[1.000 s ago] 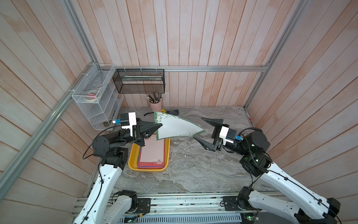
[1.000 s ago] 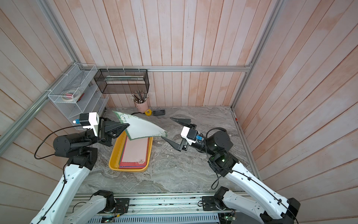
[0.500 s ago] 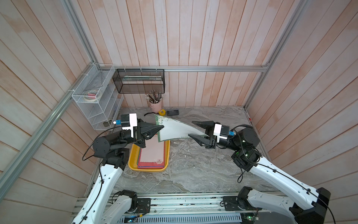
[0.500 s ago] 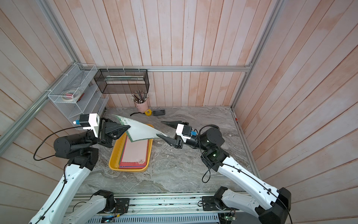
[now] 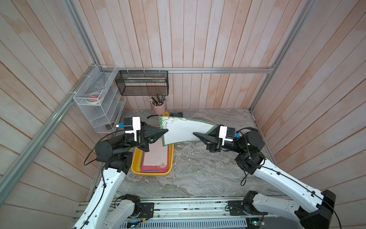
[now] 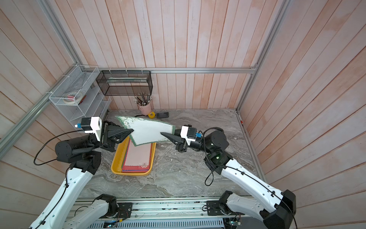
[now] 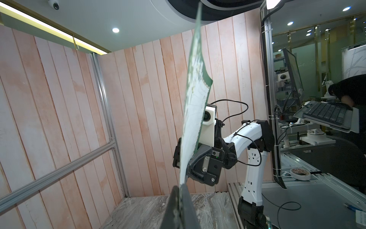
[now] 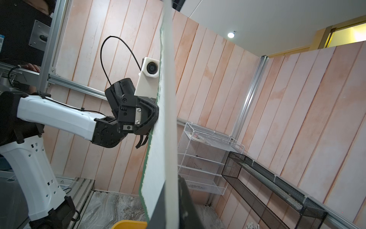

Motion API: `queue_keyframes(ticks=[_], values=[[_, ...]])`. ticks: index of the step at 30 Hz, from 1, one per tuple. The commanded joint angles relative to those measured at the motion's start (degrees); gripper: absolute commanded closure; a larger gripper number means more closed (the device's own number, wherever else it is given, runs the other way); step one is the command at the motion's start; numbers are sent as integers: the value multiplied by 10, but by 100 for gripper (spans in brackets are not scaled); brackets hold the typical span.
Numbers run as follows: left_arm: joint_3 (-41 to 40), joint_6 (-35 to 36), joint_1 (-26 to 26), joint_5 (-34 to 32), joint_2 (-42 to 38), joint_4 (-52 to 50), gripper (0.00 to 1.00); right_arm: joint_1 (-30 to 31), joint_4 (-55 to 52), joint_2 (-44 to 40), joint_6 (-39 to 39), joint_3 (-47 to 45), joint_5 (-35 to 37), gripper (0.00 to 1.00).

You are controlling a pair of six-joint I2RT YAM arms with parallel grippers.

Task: Take out the stationery paper from the storage box
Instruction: Pick up the stationery paper from the storage box.

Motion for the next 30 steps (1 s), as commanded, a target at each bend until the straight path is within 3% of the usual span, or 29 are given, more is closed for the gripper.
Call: queue_keyframes(ticks=[1,3,4,7,8,10,16,22,30], values=[[-6,-3,-3,-4,-3,14,100,-2,22,-11,11,2,7,91],[-10,1,-3,-10,-7,19,98,-2,21,-14,14,1,16,100],[-14,3,-3,-15,-8,24,89,-2,19,-16,14,0,19,100],[-25,11,-3,-30,-14,33,37,-2,14,-20,17,-2,26,100],[-28,13,-3,-35,-15,36,27,-2,13,-22,18,-4,30,100],[-35,20,-3,-43,-18,41,16,-2,10,-27,17,-6,35,100],[-55,68,-3,-71,-35,34,7,-24,-19,-51,56,-17,50,100],[-62,132,-3,-102,-52,-13,4,-97,-82,-83,155,-23,59,100],[-43,163,-3,-104,-36,-79,4,-209,-274,-105,245,-1,66,100]])
